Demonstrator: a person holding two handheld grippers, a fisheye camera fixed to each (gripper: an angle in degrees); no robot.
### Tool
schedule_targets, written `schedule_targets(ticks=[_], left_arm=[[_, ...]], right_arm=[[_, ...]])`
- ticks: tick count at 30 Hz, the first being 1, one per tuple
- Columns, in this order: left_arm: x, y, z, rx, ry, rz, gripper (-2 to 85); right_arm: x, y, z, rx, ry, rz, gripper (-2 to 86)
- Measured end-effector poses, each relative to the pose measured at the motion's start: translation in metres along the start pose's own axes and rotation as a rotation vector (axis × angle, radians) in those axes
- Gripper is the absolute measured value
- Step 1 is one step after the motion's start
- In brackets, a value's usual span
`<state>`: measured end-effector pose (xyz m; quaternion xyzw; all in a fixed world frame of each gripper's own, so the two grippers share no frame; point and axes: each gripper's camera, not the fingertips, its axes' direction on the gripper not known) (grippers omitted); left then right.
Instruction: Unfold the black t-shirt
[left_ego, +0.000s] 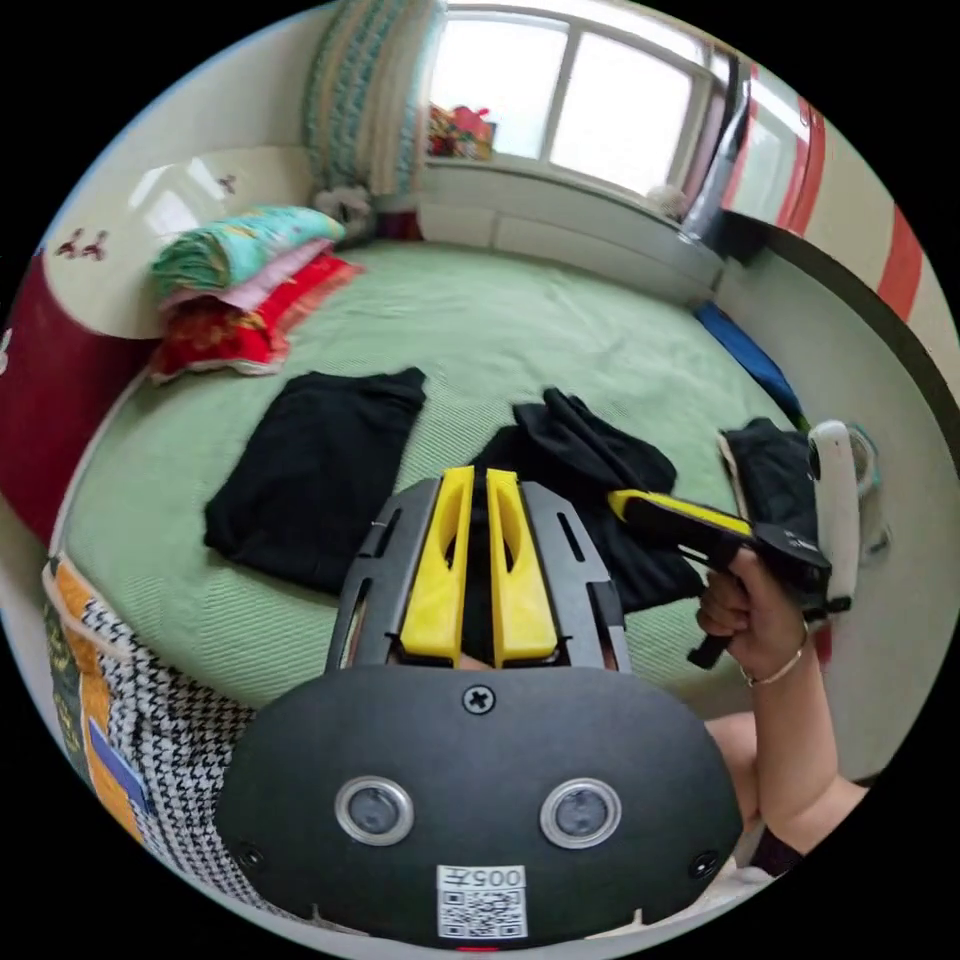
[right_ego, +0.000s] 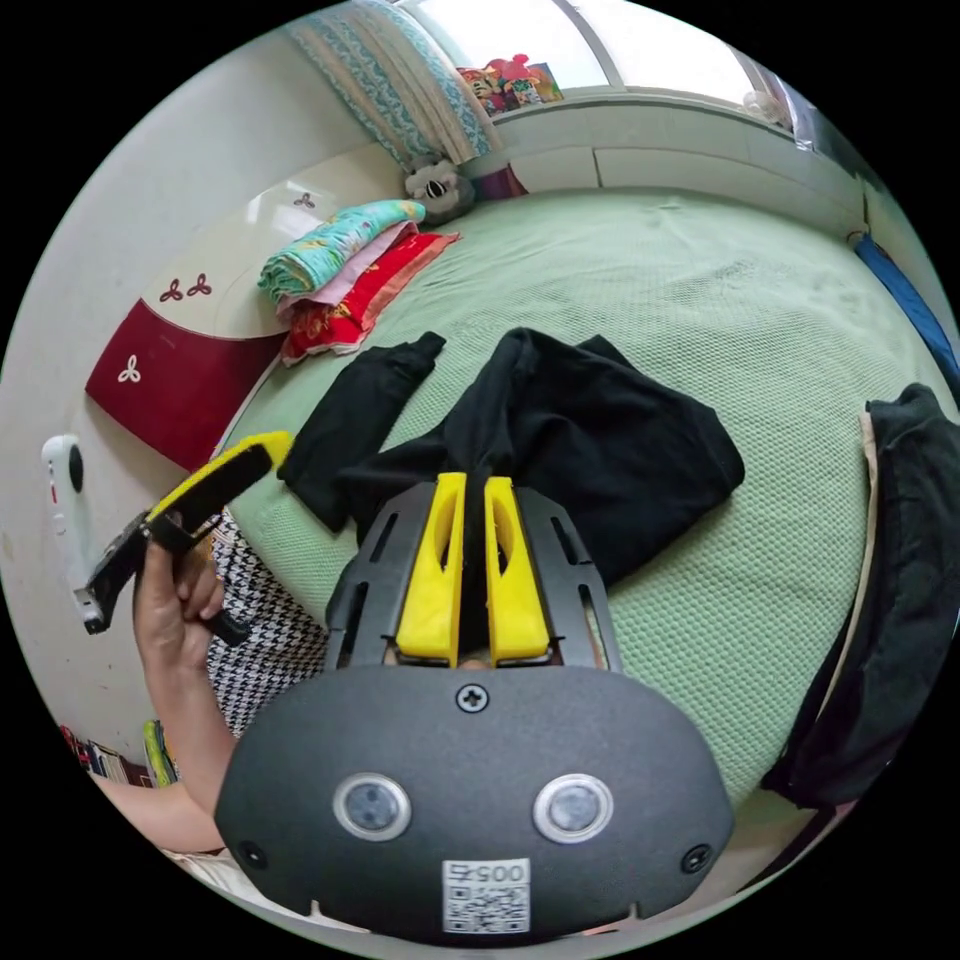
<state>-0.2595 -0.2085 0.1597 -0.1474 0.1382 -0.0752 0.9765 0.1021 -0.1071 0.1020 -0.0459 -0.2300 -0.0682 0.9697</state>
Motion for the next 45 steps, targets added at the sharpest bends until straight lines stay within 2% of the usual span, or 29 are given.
schedule_targets(ticks=[7, 15, 22, 28, 32, 36, 40, 45], left_arm=[[0.016, -0.022, 0.040, -0.151, -0.031, 0.033, -0.4], [0.004, -0.035, 0.026, -0.091, 0.130, 0.014, -0.6], [0.004, -0.045, 0.025, -0.086, 0.228, 0.016, -0.6], [-0.006, -0.046, 0.025, -0.098, 0.264, 0.011, -0.7], [-0.019, -0.047, 0.020, -0.092, 0.275, 0.001, -0.7], [-0.032, -0.050, 0.013, -0.069, 0.280, -0.008, -0.7], [-0.045, -0.055, 0.013, -0.078, 0.264, -0.010, -0.7], [-0.061, -0.063, 0.008, -0.067, 0.200, -0.010, -0.7]], right_arm=[[0.007, -0.009, -0.005, 0.006, 0.004, 0.026, -0.7], [0.013, 0.001, -0.049, 0.104, 0.065, 0.032, -0.8], [0.022, 0.015, -0.071, 0.072, 0.205, 0.074, -0.8], [0.052, 0.055, -0.079, 0.084, 0.309, 0.279, -0.7], [0.076, 0.061, -0.059, -0.057, 0.374, 0.407, 0.5], [0.050, 0.040, -0.074, 0.037, 0.535, 0.278, 2.1], [0.025, -0.004, -0.065, 0.051, 0.539, 0.106, 6.6], [0.002, -0.068, -0.007, -0.007, 0.488, -0.057, 10.7]])
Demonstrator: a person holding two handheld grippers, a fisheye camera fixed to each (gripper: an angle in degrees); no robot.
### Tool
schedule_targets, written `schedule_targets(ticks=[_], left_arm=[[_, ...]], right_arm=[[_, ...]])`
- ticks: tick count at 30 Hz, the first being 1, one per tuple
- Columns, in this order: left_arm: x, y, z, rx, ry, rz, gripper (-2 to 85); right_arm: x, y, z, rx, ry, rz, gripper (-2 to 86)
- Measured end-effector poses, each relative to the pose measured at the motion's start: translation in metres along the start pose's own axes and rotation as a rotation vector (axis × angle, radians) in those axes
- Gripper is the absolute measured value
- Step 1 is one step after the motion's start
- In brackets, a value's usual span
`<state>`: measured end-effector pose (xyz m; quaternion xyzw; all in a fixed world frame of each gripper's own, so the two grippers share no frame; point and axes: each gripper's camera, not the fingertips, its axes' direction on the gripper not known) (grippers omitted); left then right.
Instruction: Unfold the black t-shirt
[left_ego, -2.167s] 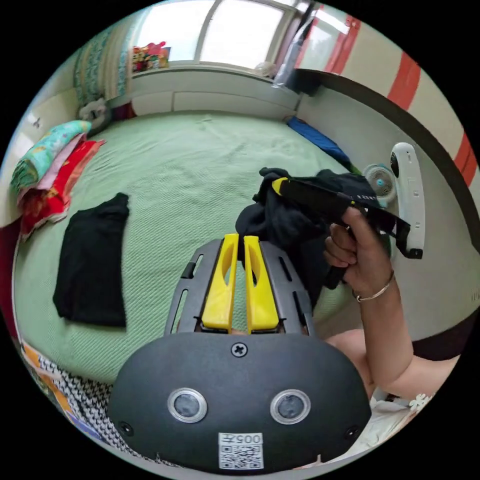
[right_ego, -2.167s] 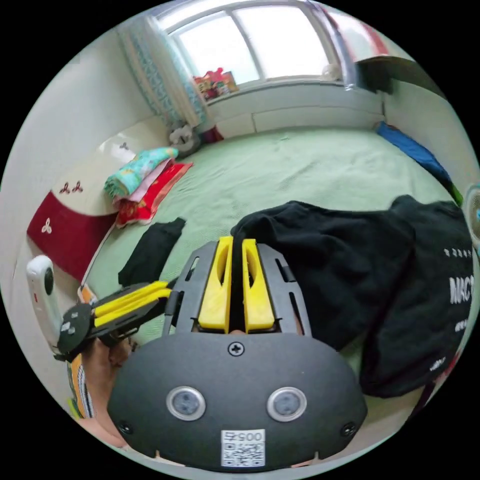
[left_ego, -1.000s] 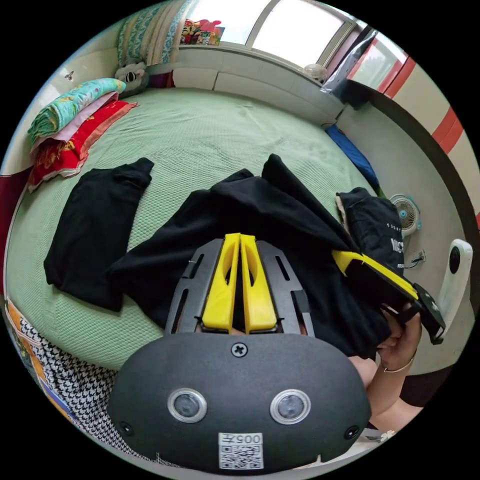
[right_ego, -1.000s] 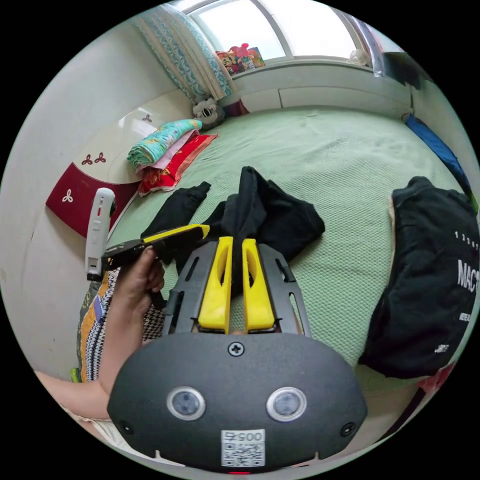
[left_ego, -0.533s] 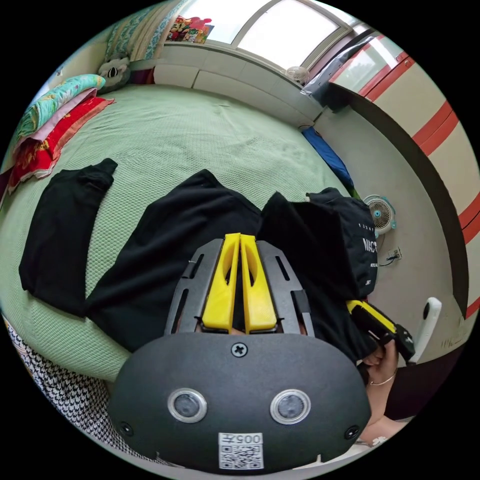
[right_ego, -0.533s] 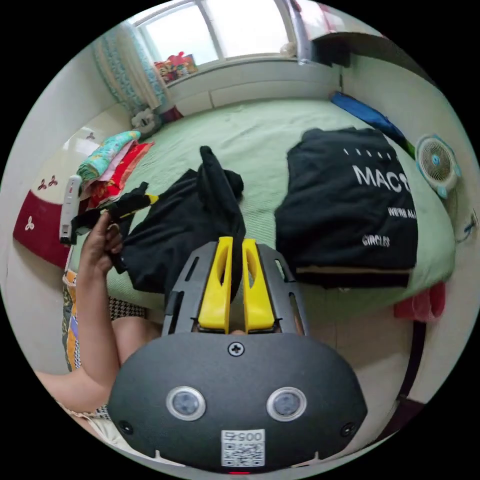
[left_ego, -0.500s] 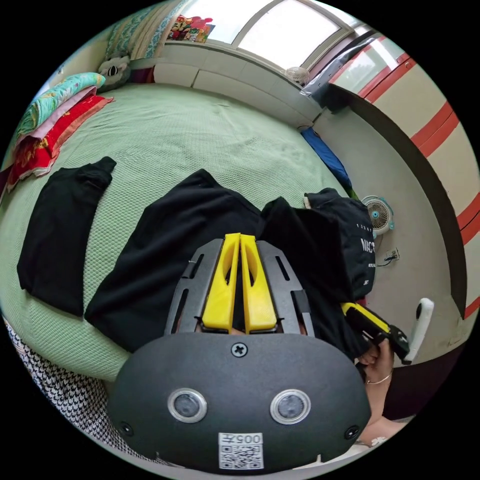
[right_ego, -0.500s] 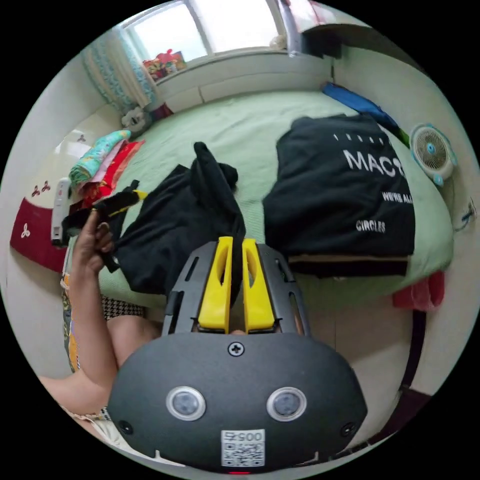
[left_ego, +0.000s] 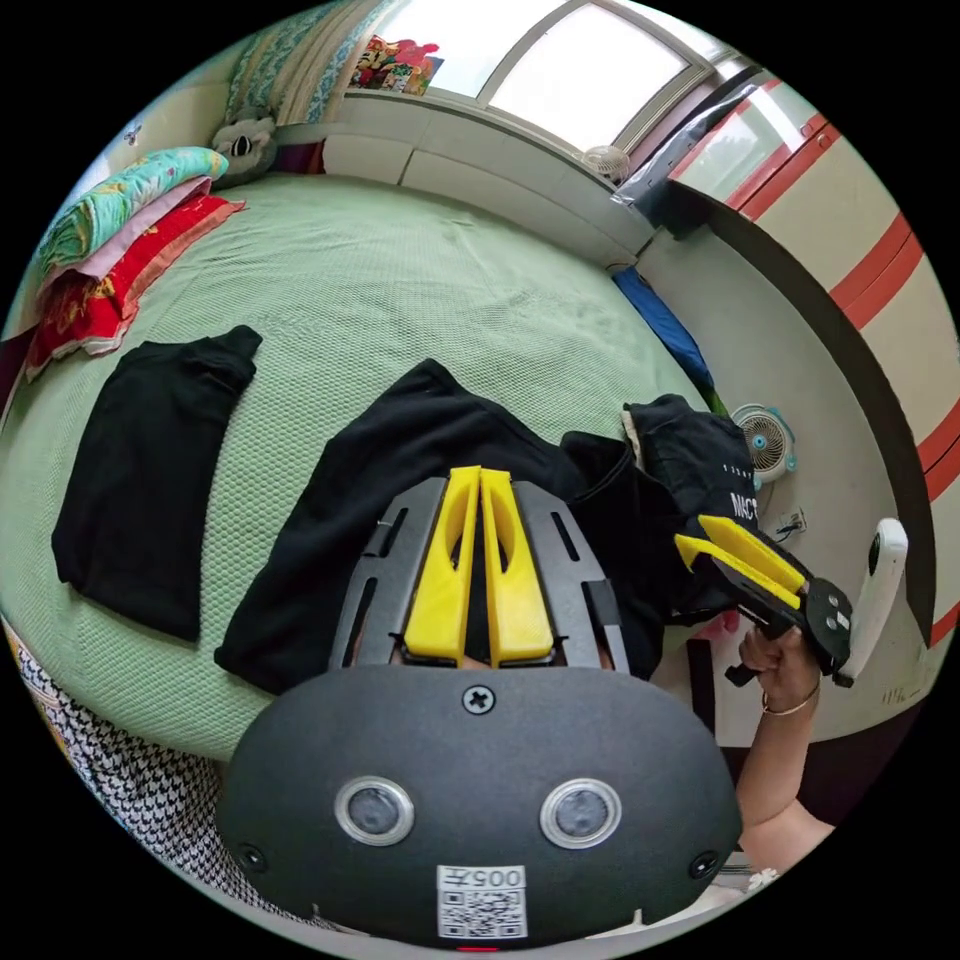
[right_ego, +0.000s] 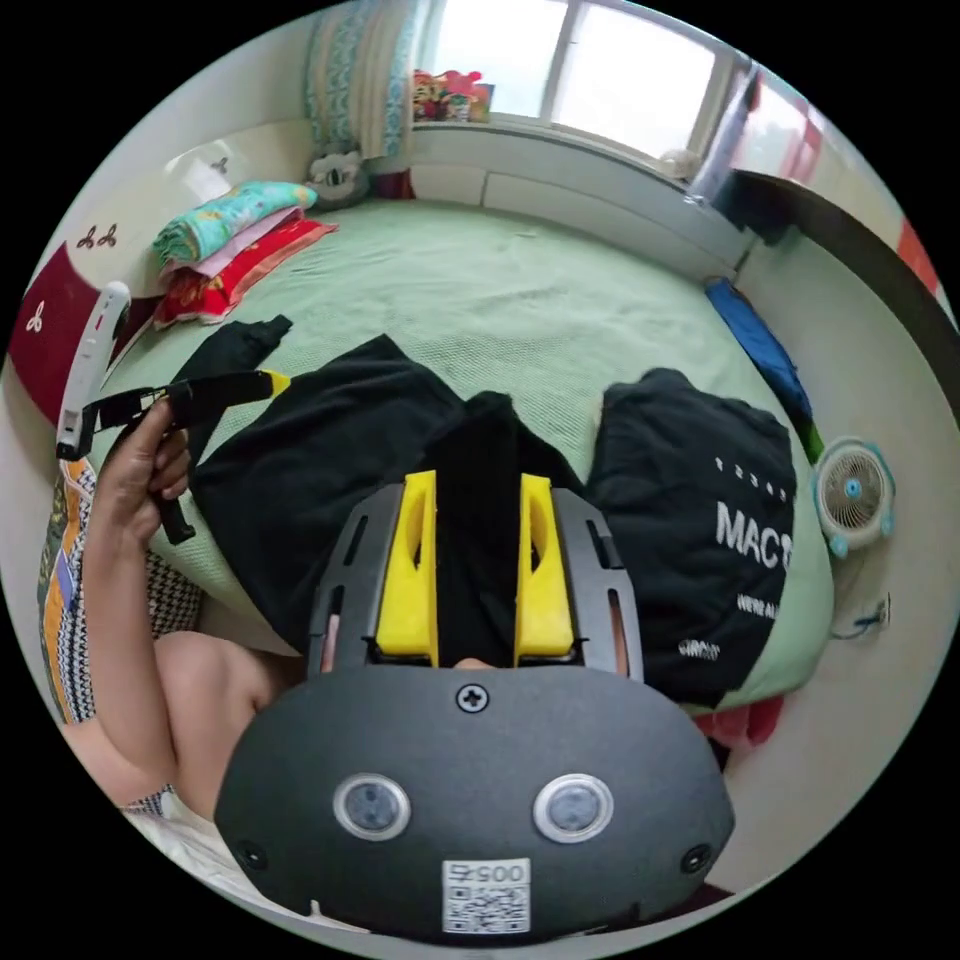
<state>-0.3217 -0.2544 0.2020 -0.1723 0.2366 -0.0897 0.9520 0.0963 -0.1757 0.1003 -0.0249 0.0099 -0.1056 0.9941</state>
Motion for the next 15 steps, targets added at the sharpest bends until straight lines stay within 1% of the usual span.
schedule_targets(ticks=[2, 5, 7, 9, 10, 13, 14, 15], left_arm=[[-0.015, -0.002, -0.012, 0.036, -0.086, -0.040, -0.7], [-0.044, -0.003, -0.030, 0.095, -0.110, -0.128, -0.7], [-0.058, -0.002, -0.037, 0.119, -0.109, -0.167, -0.7], [-0.069, -0.001, -0.043, 0.134, -0.113, -0.189, -0.7], [-0.075, -0.001, -0.045, 0.137, -0.120, -0.196, -0.7], [-0.088, -0.001, -0.049, 0.137, -0.110, -0.207, -0.7], [-0.092, -0.001, -0.049, 0.137, -0.097, -0.212, -0.7], [-0.095, -0.001, -0.049, 0.136, -0.091, -0.213, -0.7]], right_arm=[[-0.017, -0.022, 0.013, 0.013, -0.059, -0.043, 11.7], [-0.044, -0.066, 0.041, 0.012, -0.188, -0.093, 13.7], [-0.060, -0.095, 0.062, -0.007, -0.222, -0.103, 14.4], [-0.078, -0.130, 0.099, -0.080, -0.260, -0.105, 14.1], [-0.082, -0.138, 0.109, -0.101, -0.258, -0.102, 14.0], [-0.096, -0.164, 0.160, -0.212, -0.129, -0.139, 13.5], [-0.100, -0.167, 0.183, -0.283, -0.076, -0.167, 13.5], [-0.101, -0.165, 0.197, -0.280, -0.090, -0.201, 13.6]])
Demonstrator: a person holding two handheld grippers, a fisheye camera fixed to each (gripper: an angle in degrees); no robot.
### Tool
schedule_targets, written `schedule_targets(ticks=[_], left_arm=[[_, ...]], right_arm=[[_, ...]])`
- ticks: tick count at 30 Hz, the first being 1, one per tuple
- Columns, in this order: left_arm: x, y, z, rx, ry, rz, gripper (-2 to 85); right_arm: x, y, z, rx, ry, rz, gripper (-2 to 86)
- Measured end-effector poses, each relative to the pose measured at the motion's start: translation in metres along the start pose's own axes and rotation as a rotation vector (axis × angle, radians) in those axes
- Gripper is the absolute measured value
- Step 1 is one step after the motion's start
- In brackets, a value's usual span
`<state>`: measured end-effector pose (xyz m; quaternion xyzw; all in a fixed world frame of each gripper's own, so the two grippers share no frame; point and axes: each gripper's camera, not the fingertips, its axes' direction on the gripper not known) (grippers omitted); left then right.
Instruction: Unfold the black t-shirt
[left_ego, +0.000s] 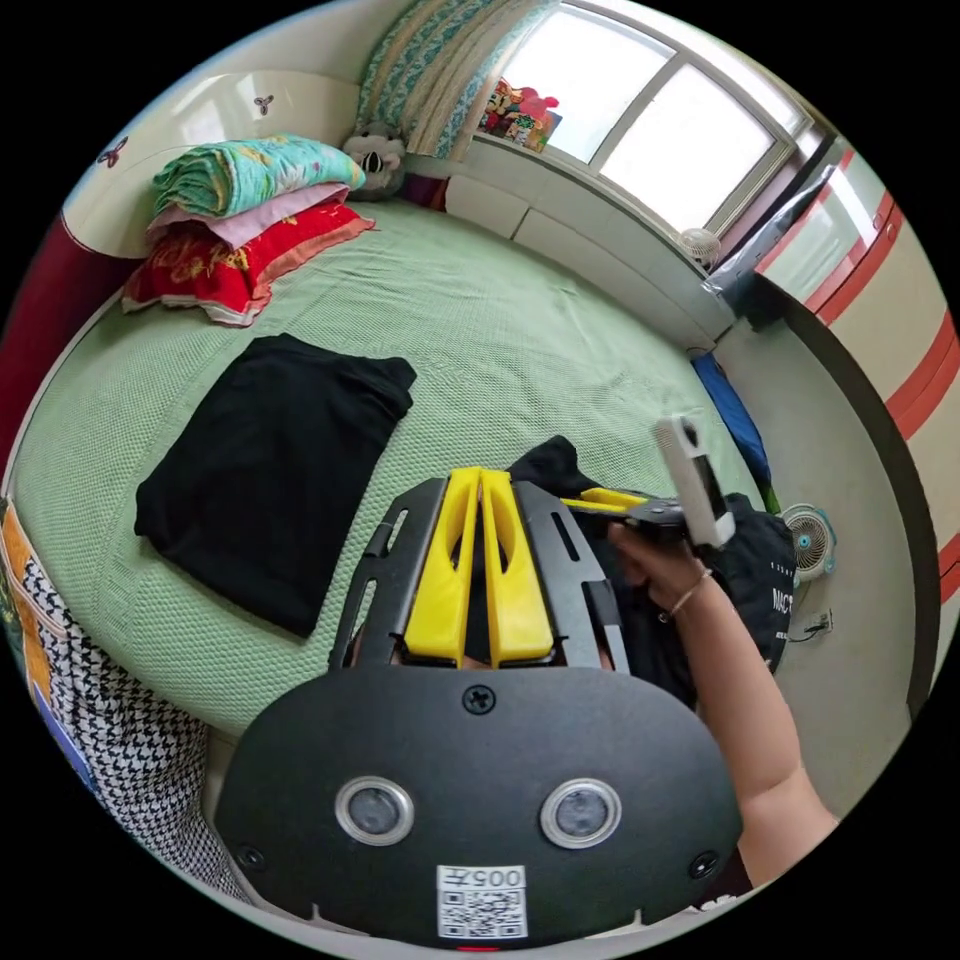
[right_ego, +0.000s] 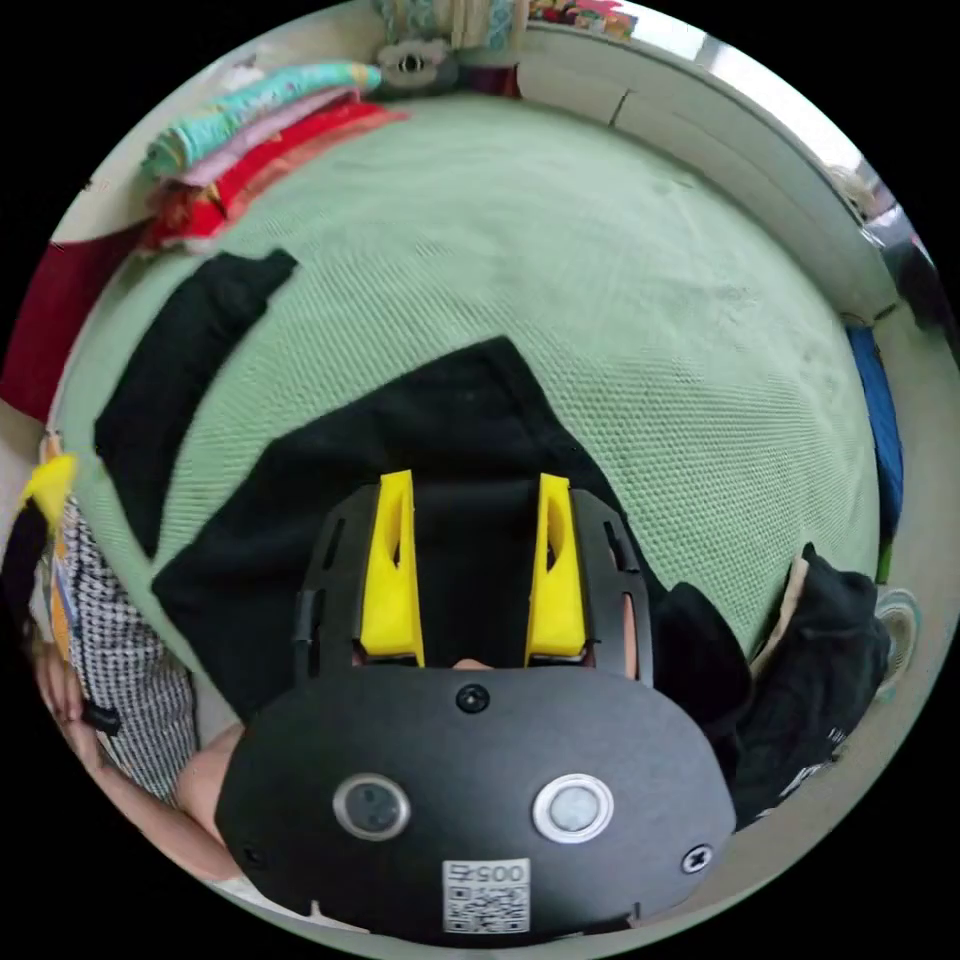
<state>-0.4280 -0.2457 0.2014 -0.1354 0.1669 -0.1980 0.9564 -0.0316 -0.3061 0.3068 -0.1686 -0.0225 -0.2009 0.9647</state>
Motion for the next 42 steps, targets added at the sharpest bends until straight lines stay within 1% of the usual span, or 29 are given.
schedule_targets(ticks=[4, 7, 9, 13, 15, 17, 22, 24, 26, 29, 31, 33, 37, 39, 42], left_arm=[[-0.012, -0.005, 0.001, -0.006, 0.047, -0.011, -0.7], [-0.017, -0.005, -0.001, 0.002, 0.082, -0.017, -0.7], [-0.019, -0.004, -0.002, 0.005, 0.094, -0.019, -0.7], [-0.028, -0.001, -0.006, 0.023, 0.125, -0.046, -0.7], [-0.032, 0.001, -0.009, 0.034, 0.132, -0.058, -0.7], [-0.037, 0.003, -0.015, 0.065, 0.139, -0.080, -0.7], [-0.043, 0.004, -0.024, 0.116, 0.117, -0.104, -0.7], [-0.043, 0.004, -0.024, 0.118, 0.096, -0.104, -0.7], [-0.043, 0.002, -0.023, 0.111, 0.076, -0.108, -0.7], [-0.042, 0.001, -0.019, 0.096, 0.077, -0.106, -0.7], [-0.040, 0.000, -0.018, 0.091, 0.080, -0.101, -0.7], [-0.039, -0.001, -0.017, 0.086, 0.090, -0.094, -0.7], [-0.034, -0.005, -0.010, 0.065, 0.099, -0.071, -0.7], [-0.032, -0.006, -0.008, 0.051, 0.086, -0.058, -0.7], [-0.028, -0.007, -0.005, 0.037, 0.076, -0.045, -0.7]], right_arm=[[0.007, 0.000, 0.004, 0.055, -0.036, -0.001, 12.8], [0.011, -0.001, 0.005, 0.093, -0.067, -0.008, 8.6], [0.009, 0.000, 0.006, 0.130, -0.082, -0.016, 3.6], [0.007, 0.000, 0.003, 0.163, -0.092, -0.007, -0.5], [0.018, 0.002, -0.012, 0.231, -0.237, 0.040, -1.0], [0.023, 0.000, -0.027, 0.284, -0.318, 0.052, -1.0], [-0.006, -0.026, -0.064, 0.381, -0.324, -0.095, -1.0], [-0.025, -0.044, -0.079, 0.437, -0.380, -0.165, -0.9], [-0.040, -0.062, -0.083, 0.438, -0.370, -0.174, -0.6], [-0.051, -0.089, -0.079, 0.341, -0.328, -0.146, 1.0], [-0.043, -0.088, -0.086, 0.371, -0.329, -0.137, 2.6], [-0.020, -0.072, -0.099, 0.422, -0.334, -0.173, 5.6], [0.030, -0.033, -0.105, 0.444, -0.255, -0.192, 9.6], [0.063, -0.009, -0.093, 0.399, -0.152, -0.148, 11.0], [0.089, 0.015, -0.066, 0.305, -0.126, -0.119, 11.6]])
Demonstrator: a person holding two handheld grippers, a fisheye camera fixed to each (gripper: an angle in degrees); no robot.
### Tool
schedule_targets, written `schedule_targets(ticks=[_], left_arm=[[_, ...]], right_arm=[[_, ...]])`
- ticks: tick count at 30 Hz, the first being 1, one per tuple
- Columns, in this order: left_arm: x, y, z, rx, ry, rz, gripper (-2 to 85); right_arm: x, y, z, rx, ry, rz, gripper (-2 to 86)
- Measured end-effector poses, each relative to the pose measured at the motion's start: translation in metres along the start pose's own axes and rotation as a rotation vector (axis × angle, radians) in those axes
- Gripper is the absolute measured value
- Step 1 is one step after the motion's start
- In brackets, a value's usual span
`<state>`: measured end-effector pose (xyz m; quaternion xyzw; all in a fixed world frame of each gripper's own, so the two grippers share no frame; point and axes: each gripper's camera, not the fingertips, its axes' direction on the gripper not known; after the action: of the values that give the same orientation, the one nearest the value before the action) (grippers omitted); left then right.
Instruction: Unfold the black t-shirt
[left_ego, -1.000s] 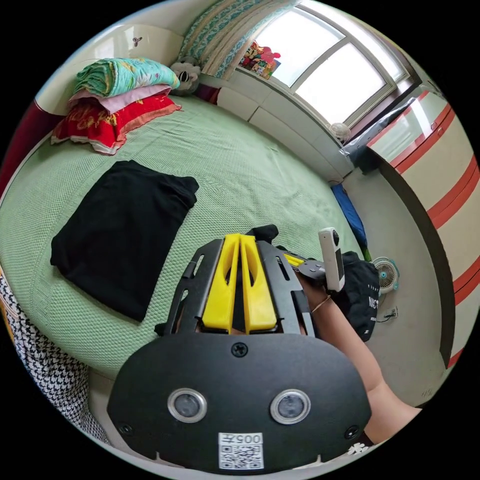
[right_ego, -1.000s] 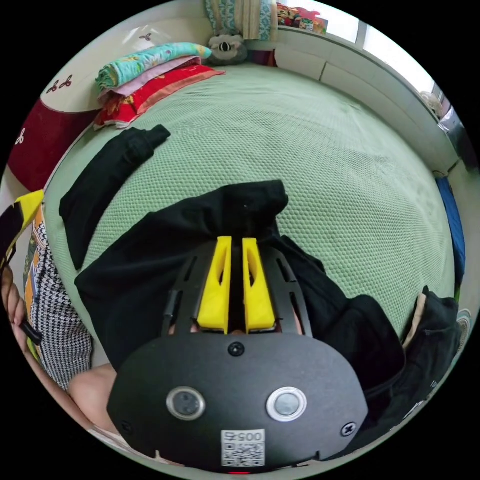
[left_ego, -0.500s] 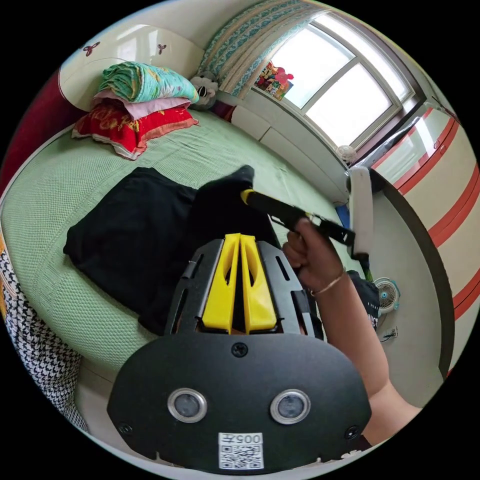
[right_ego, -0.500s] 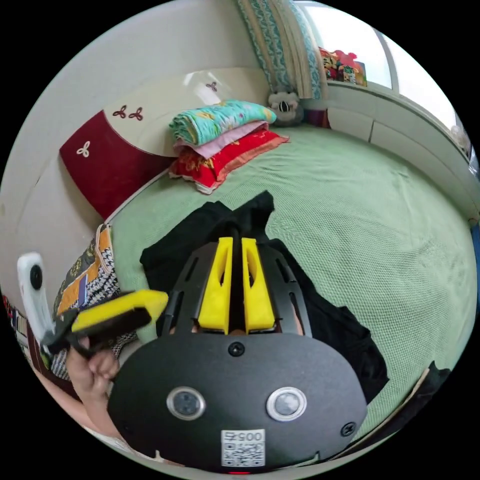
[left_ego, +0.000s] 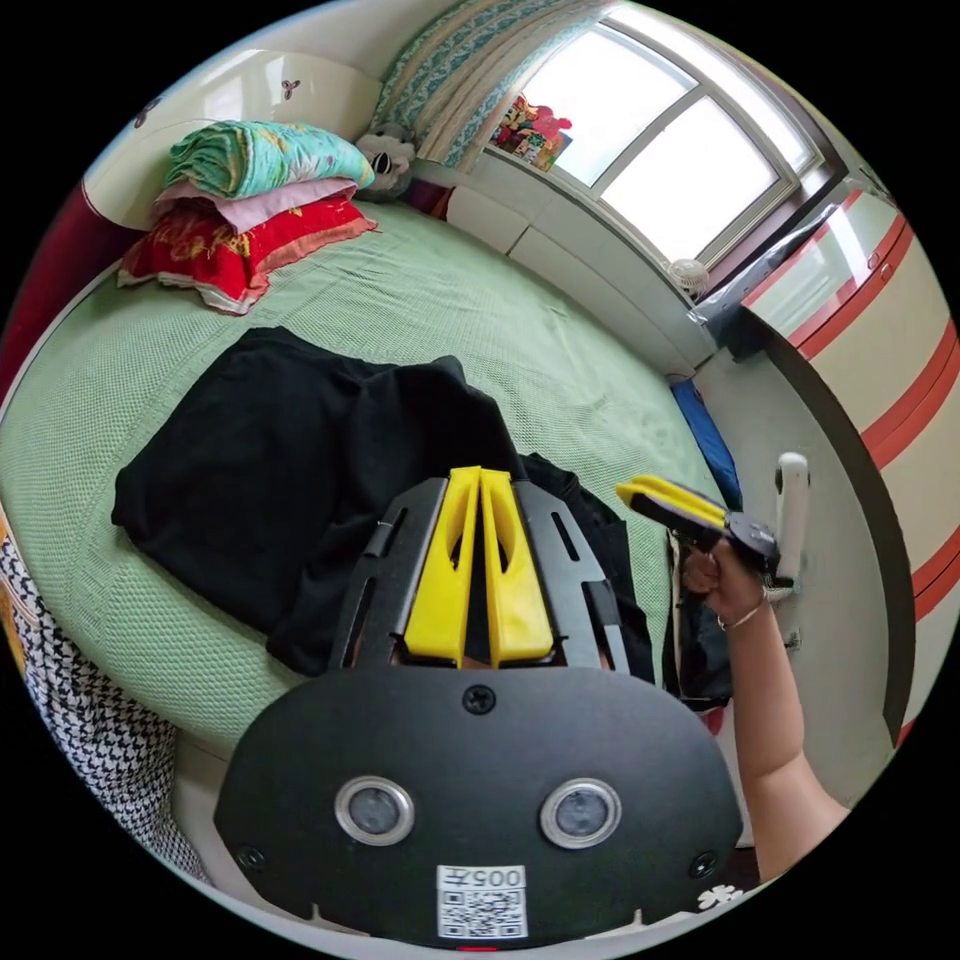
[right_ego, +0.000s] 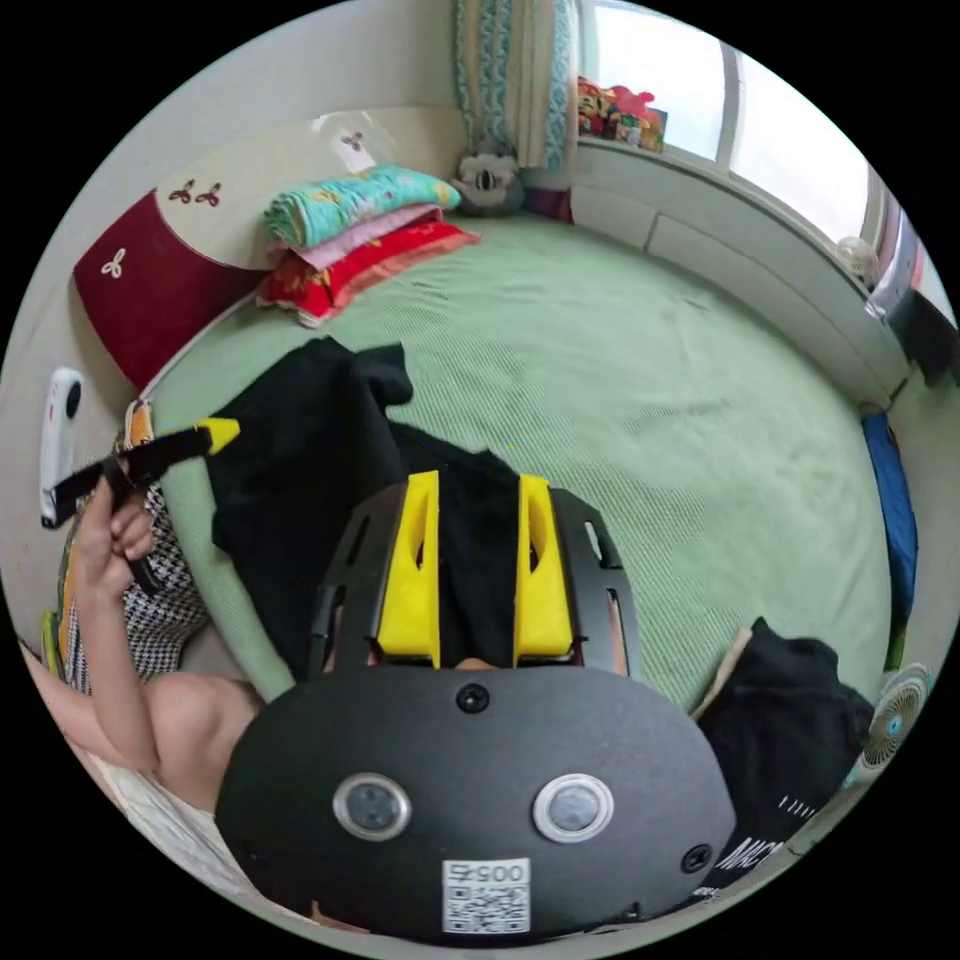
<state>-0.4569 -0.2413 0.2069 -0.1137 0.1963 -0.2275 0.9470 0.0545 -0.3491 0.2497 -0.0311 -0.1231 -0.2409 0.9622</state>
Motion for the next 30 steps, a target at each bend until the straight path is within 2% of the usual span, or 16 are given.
schedule_targets(ticks=[4, 8, 10, 13, 16, 18, 21, 23, 27, 30], left_arm=[[0.007, 0.002, 0.003, -0.008, -0.007, 0.007, -0.7], [0.019, 0.002, 0.009, -0.024, -0.020, 0.034, -0.7], [0.023, 0.001, 0.012, -0.032, -0.025, 0.040, -0.7], [0.029, -0.001, 0.017, -0.036, -0.009, 0.052, -0.7], [0.034, -0.004, 0.023, -0.043, -0.003, 0.056, -0.7], [0.038, -0.005, 0.026, -0.053, 0.008, 0.063, -0.7], [0.045, -0.005, 0.030, -0.062, -0.003, 0.082, -0.7], [0.049, -0.004, 0.030, -0.061, -0.014, 0.089, -0.7], [0.048, -0.005, 0.031, -0.060, 0.008, 0.070, -0.7], [0.052, -0.005, 0.034, -0.064, 0.014, 0.072, -0.7]], right_arm=[[-0.005, 0.022, 0.024, -0.039, 0.016, -0.048, 11.0], [-0.029, 0.018, 0.062, -0.097, 0.122, -0.129, 9.4], [-0.029, 0.014, 0.080, -0.146, 0.142, -0.104, 7.5], [-0.013, 0.011, 0.079, -0.134, 0.049, -0.028, 2.6], [0.020, 0.010, 0.056, -0.069, 0.047, 0.059, -0.9], [0.063, 0.013, 0.034, 0.000, 0.098, 0.211, -1.3], [0.121, 0.023, 0.017, 0.023, 0.218, 0.461, -0.7], [0.146, 0.031, 0.014, 0.002, 0.217, 0.534, 0.2], [0.168, 0.047, 0.027, -0.079, -0.016, 0.532, 9.5], [0.171, 0.053, 0.041, -0.084, -0.096, 0.529, 12.4]])
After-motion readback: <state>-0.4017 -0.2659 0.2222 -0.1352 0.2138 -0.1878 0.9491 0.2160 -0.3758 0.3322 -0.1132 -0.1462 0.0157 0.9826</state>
